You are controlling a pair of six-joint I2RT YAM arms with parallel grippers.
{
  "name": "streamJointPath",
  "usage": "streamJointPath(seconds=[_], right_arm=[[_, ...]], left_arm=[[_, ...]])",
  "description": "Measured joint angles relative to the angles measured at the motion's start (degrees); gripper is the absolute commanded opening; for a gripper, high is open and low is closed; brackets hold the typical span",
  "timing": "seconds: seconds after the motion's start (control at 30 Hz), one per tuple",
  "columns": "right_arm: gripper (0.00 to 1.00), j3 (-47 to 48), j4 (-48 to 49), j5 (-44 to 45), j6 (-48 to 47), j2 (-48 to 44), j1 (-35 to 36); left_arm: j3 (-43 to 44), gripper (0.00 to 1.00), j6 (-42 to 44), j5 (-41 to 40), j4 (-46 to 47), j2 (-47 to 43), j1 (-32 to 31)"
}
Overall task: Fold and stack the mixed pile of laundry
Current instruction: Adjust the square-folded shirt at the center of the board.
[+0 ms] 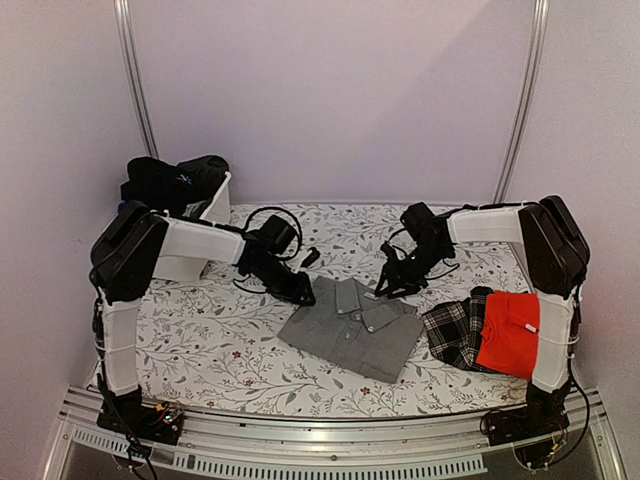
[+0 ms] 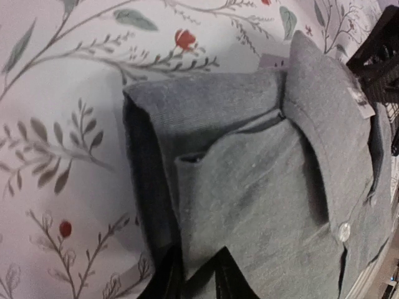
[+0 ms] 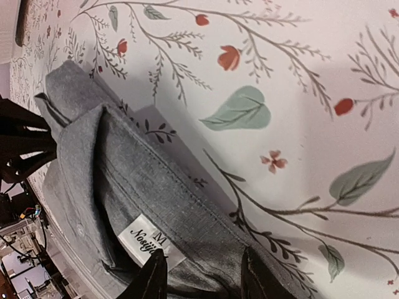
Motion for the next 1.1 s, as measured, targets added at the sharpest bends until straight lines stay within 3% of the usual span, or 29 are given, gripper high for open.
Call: streamJointPath(seconds=[0.1, 0.23, 0.37, 0.5, 0.63, 0.83, 1.1], right_arm=[[0.41, 3.8, 0.11, -1.27, -1.33, 3.1, 1.22], [0.44, 7.91, 0.48, -2.86, -3.61, 4.83, 2.64], [0.44, 8.0, 0.61, -2.86, -4.92, 3.96, 2.75], [0.42, 2.86, 0.11, -1.99, -4.96, -0.9, 0.5], [0.42, -0.85, -1.09, 0.33, -4.94, -4.92, -3.23], [0.39, -1.46, -1.57, 1.42, -5.18, -3.8, -4.57], [0.35, -1.64, -1.31, 0.59, -6.71, 1.09, -3.8]], left_arm=[[-12.26, 0.18, -1.92, 1.66, 1.95, -7.82, 1.25], [-22.58, 0.57, -3.98, 3.19, 3.48, -15.45, 2.69], [-25.11, 0.68, -4.85, 3.48, 4.46, -19.3, 3.26], [-22.16, 0.7, -4.85, 3.54, 5.66, -19.71, 3.65], [-13.11, 0.69, -4.13, 3.72, 6.05, -16.5, 4.04], [-5.11, 0.57, -2.67, 4.59, 5.88, -10.12, 4.37], [-3.04, 0.48, -1.4, 6.95, 3.61, -5.79, 4.37]])
